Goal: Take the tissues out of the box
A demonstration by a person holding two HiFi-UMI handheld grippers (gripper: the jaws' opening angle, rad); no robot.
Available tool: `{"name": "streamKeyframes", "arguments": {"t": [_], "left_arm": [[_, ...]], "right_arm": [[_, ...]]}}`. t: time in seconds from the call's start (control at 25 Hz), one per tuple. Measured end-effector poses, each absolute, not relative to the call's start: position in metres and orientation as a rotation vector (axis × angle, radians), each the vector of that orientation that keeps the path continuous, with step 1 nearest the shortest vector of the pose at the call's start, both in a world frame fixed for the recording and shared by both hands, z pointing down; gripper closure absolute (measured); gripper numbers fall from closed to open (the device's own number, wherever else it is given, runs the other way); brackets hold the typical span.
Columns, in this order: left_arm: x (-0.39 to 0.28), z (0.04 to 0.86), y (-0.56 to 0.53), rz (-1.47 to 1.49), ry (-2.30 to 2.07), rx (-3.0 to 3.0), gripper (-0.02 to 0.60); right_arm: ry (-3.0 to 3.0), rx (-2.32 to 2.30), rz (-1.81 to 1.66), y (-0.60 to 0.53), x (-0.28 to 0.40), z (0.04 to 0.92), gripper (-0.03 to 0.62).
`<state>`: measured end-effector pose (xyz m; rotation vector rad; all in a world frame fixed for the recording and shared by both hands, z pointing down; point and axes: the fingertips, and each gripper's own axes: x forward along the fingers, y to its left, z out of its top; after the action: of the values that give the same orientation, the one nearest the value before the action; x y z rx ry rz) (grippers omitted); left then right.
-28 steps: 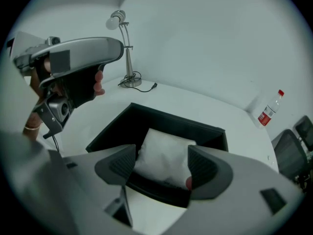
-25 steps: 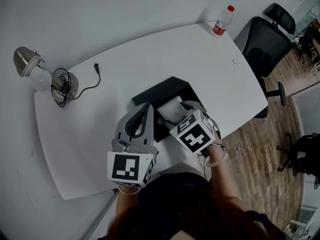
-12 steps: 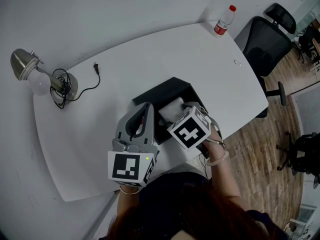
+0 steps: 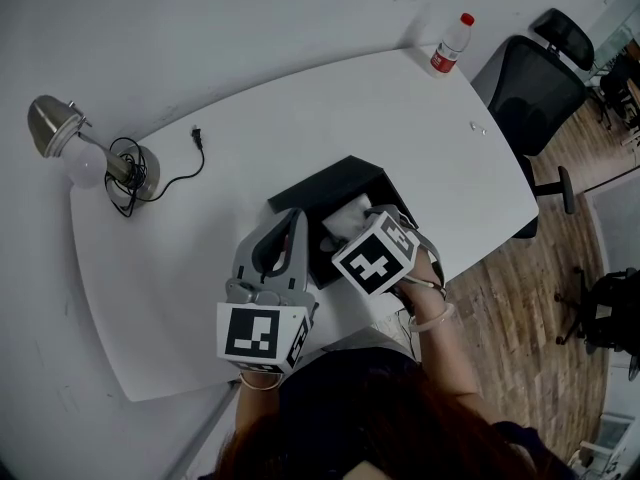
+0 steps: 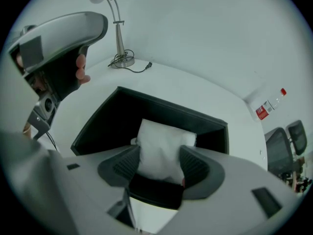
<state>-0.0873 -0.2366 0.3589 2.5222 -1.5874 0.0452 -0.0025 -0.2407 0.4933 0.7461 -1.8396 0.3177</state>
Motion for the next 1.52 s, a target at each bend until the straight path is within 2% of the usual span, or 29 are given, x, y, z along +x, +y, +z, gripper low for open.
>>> {"name": "streamKeyframes", "arguments": {"t": [0.24, 0.92, 1.52], "left_arm": [[-0.087, 0.356, -0.231, 0.038, -1.599, 2.521, 0.557], [-0.093, 0.354, -0.216, 0.057, -1.641, 2.509, 0.557], [-0.088, 0.336, -0.183, 0.061, -1.682, 2.546, 0.557]], "right_arm": [[-1.866, 0.739, 0.306, -0.240, -0.001, 0.489, 0.347], [-1.997, 0.779, 0.270, -0.234, 0.000, 0.470, 0.349], [-2.173, 0.960, 0.086, -0.229, 0.008, 0.434, 0.349]]}}
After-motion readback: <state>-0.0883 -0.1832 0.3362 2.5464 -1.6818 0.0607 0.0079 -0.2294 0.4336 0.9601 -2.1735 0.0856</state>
